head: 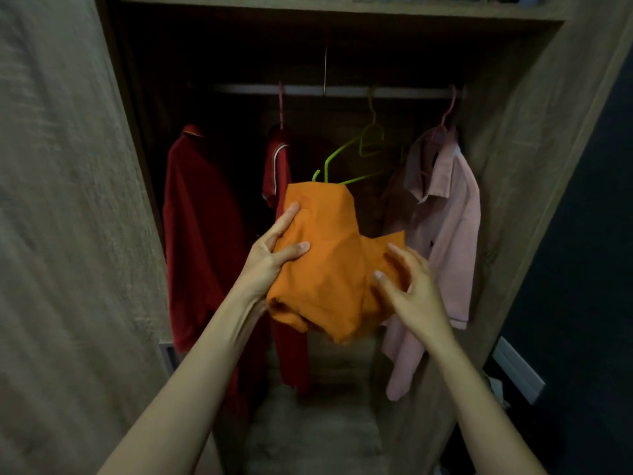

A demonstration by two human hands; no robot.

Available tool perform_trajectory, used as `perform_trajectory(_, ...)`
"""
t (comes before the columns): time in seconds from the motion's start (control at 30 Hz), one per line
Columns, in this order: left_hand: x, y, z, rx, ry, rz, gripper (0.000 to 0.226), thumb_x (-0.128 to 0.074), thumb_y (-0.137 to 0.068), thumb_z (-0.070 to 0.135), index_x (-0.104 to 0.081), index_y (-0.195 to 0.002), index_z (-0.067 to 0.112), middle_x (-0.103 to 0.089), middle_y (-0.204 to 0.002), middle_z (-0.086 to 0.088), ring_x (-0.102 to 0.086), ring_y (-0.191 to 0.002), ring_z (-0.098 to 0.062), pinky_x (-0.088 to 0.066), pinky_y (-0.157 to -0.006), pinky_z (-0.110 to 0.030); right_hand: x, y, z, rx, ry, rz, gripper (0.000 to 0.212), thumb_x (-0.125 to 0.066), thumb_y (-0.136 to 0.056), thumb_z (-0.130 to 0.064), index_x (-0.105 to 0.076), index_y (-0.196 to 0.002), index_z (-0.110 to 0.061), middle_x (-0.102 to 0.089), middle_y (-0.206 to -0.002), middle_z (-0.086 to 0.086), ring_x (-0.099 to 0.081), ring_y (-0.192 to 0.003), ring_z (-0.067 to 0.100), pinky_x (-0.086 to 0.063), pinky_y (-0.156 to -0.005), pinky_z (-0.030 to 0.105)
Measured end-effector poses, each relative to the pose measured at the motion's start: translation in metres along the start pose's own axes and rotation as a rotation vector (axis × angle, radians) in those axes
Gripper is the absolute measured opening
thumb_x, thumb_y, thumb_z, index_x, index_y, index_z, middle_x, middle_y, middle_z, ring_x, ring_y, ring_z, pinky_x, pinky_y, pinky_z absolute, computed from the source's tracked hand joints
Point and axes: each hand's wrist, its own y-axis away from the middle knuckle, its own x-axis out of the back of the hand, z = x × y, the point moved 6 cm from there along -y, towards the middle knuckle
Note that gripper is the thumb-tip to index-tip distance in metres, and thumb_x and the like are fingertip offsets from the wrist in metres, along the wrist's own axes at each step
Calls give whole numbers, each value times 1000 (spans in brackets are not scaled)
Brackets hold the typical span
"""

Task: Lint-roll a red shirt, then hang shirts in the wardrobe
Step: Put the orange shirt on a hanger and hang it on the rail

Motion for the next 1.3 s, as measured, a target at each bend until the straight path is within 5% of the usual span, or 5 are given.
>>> perform_trajectory(0.27, -13, -15, -10, 32, 123, 17, 65, -62, -87, -1, -48, -144, 29, -48, -134, 10, -56, -114, -7, -56, -80, -16, -51, 28, -11, -280, -787, -178, 51, -45, -86, -53, -49, -130, -28, -60, -126, -5, -59, -113, 8, -46, -101, 32)
perform_trajectory(0.63, 3, -10, -26, 12, -237, -55, 62, -67, -88, 7, -48, -141, 34, -41, -151, 3, -42, -136, -10, -38, -111, -25, -37, 15, -33, -19, -530, 25, 23, -57, -94, -25, -60, -116, -20, -64, -110, -14, -62, -96, -6, -51, -85, 16)
perform_trajectory(0.77, -8, 0, -37, 84, -407, -88, 47, -61, -95, 9, -51, -141, 13, -52, -139, -1, -51, -120, -6, -43, -87, -1, -32, 6, -38, 14, -519, 87, 14, -57, -94, -21, -64, -107, -21, -68, -100, -11, -65, -91, -3, -52, -82, 19)
perform_trajectory(0.93, -29, 21, -31, 172, -302, -112, 37, -46, -102, 33, -57, -134, 21, -65, -123, 7, -62, -113, -16, -49, -97, -34, -31, -3, -38, 62, -409, 168, 12, -59, -93, -18, -67, -96, -26, -69, -87, -10, -65, -81, 1, -54, -78, 26)
perform_trajectory(1.3, -25, 27, -57, 403, 193, 13, 46, -59, -88, 50, -71, -110, 11, -75, -105, -15, -72, -99, -25, -55, -92, -41, -70, 6, -16, -304, -869, -307, 55, -20, -102, -34, -70, -101, -9, -72, -104, 12, -69, -88, 14, -52, -71, 22)
